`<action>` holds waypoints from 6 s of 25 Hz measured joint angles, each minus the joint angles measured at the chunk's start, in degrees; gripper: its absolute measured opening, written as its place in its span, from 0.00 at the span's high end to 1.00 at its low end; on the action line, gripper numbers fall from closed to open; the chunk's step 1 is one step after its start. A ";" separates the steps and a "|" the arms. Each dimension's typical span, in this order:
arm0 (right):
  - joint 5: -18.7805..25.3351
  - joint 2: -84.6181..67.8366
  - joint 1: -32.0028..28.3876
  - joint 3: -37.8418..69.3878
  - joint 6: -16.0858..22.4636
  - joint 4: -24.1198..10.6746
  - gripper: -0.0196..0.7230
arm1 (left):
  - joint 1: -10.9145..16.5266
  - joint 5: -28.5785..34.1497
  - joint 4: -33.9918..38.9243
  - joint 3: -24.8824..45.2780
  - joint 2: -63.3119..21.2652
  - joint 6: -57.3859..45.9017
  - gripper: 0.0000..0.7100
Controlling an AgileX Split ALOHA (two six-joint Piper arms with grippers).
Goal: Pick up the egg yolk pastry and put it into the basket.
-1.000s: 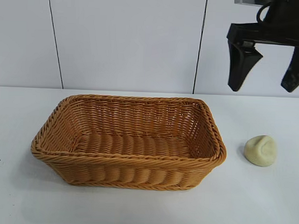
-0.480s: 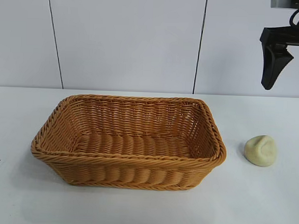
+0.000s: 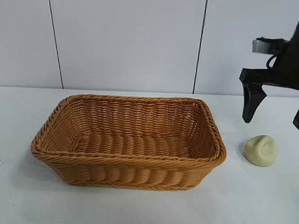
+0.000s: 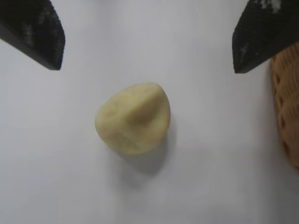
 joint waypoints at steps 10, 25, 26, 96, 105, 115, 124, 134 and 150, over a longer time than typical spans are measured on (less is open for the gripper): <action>-5.31 7.39 0.00 0.00 1.72 -1.06 0.04 | 0.00 0.00 0.00 0.00 0.00 0.00 0.02; -6.26 9.50 0.00 0.00 2.30 -2.68 0.42 | 0.00 -0.14 -0.01 0.00 0.00 0.00 0.02; -6.26 9.50 0.00 0.00 2.30 -2.73 0.47 | 0.00 -0.14 -0.01 0.00 0.00 0.00 0.02; -15.55 -9.52 33.36 -0.01 9.78 -1.85 0.67 | 0.00 -0.14 -0.01 0.00 0.00 0.00 0.02; -21.20 0.86 33.36 -0.01 9.83 -1.04 0.67 | 0.00 -0.14 -0.01 0.00 0.00 0.00 0.02; -25.11 5.87 33.36 -0.01 9.71 -0.97 0.57 | 0.00 -0.14 -0.01 0.00 0.00 0.00 0.02; -21.03 5.11 33.36 -1.62 5.98 -1.00 0.05 | 0.00 -0.14 -0.01 0.00 0.00 0.00 0.02; 11.33 4.25 33.36 -23.08 5.93 -12.82 0.05 | 0.00 -0.14 -0.01 0.00 0.00 0.00 0.02; 13.96 4.10 18.78 -33.50 5.90 -14.72 0.04 | 0.00 -0.14 -0.01 0.00 0.00 0.00 0.02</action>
